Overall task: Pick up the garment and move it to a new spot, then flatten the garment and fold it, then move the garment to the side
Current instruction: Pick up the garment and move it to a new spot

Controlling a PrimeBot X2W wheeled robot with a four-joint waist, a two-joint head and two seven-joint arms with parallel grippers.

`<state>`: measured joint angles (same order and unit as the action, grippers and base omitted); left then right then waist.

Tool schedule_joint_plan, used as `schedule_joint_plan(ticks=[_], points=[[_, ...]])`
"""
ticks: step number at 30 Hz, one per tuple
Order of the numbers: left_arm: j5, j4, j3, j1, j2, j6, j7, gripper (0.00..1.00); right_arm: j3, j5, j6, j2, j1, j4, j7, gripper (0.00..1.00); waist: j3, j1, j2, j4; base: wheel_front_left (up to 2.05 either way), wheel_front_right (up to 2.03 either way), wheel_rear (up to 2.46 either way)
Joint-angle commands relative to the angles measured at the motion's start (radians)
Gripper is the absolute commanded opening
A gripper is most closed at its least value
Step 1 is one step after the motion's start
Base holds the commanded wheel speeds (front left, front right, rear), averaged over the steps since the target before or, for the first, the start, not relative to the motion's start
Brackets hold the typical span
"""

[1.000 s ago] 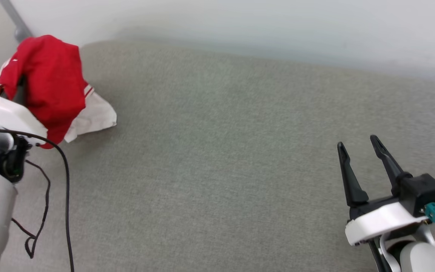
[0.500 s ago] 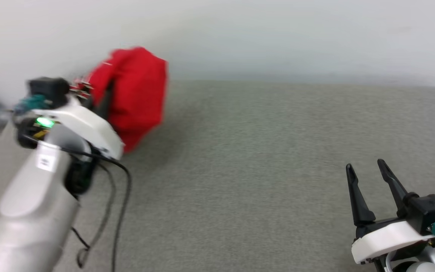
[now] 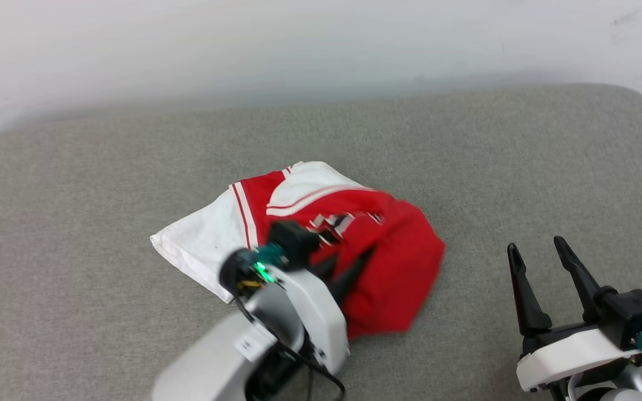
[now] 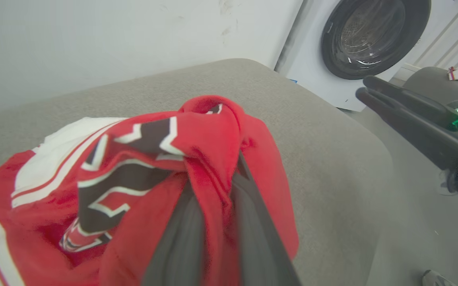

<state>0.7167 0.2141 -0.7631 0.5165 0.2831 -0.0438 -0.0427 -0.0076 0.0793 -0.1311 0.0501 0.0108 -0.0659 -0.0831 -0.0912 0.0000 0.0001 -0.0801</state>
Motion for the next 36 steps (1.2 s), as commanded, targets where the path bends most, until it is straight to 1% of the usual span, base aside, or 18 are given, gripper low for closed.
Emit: schedule_joint_plan(ticks=[1, 7, 12, 13, 14, 15, 20, 24, 31, 36], points=[[-0.012, -0.018, -0.032, -0.029, -0.014, -0.006, -0.012, 0.00, 0.002, 0.002, 0.001, 0.000, -0.010, -0.005, -0.005, 1.00, -0.033, 0.0000, -0.0001, -0.018, 0.00, 0.00, 0.00], [-0.054, -0.012, -0.140, -0.093, -0.018, -0.018, -0.047, 0.00, 0.009, 0.004, 0.001, 0.000, -0.034, -0.007, -0.012, 1.00, -0.092, 0.0000, -0.0001, -0.022, 0.00, 0.00, 0.00], [-0.086, 0.025, -0.193, -0.122, -0.022, -0.025, -0.038, 0.00, 0.011, 0.007, 0.001, 0.000, -0.051, 0.004, -0.022, 1.00, -0.116, 0.0000, -0.0001, -0.011, 0.00, 0.00, 0.00], [-0.093, 0.029, -0.198, -0.121, -0.024, -0.026, -0.031, 0.04, 0.010, 0.007, 0.001, 0.000, -0.053, 0.007, -0.022, 1.00, -0.114, 0.0000, -0.0001, -0.007, 0.00, 0.00, 0.00], [-0.095, 0.032, -0.202, -0.122, -0.027, -0.027, -0.022, 0.40, 0.010, 0.006, 0.001, 0.000, -0.054, 0.010, -0.023, 1.00, -0.110, 0.0000, -0.0001, -0.003, 0.00, 0.00, 0.00], [-0.101, 0.032, -0.204, -0.121, -0.030, -0.027, -0.012, 1.00, 0.008, 0.003, 0.001, 0.000, -0.053, 0.014, -0.022, 1.00, -0.103, 0.0000, -0.0001, 0.002, 0.00, 0.00, 0.00], [-0.125, 0.005, -0.183, -0.127, -0.034, 0.000, 0.074, 1.00, 0.001, -0.006, 0.001, 0.000, -0.039, 0.029, -0.010, 1.00, -0.049, 0.0000, -0.0001, 0.025, 0.00, 0.00, 0.00], [-0.136, -0.031, -0.151, -0.146, -0.027, 0.036, 0.154, 1.00, -0.008, -0.004, 0.001, 0.000, -0.019, 0.032, 0.005, 1.00, 0.006, 0.0000, -0.0001, 0.048, 0.00, 0.00, 0.00], [-0.123, -0.065, -0.058, -0.196, 0.002, 0.131, 0.253, 1.00, -0.021, 0.002, 0.001, 0.000, 0.024, 0.018, 0.040, 1.00, 0.073, 0.0000, -0.0001, 0.085, 0.00, 0.00, 0.00], [-0.118, -0.067, 0.043, -0.236, 0.037, 0.210, 0.292, 1.00, -0.023, 0.002, 0.001, 0.000, 0.049, 0.002, 0.062, 1.00, 0.099, 0.0000, -0.0001, 0.106, 0.00, 0.00, 0.00]])
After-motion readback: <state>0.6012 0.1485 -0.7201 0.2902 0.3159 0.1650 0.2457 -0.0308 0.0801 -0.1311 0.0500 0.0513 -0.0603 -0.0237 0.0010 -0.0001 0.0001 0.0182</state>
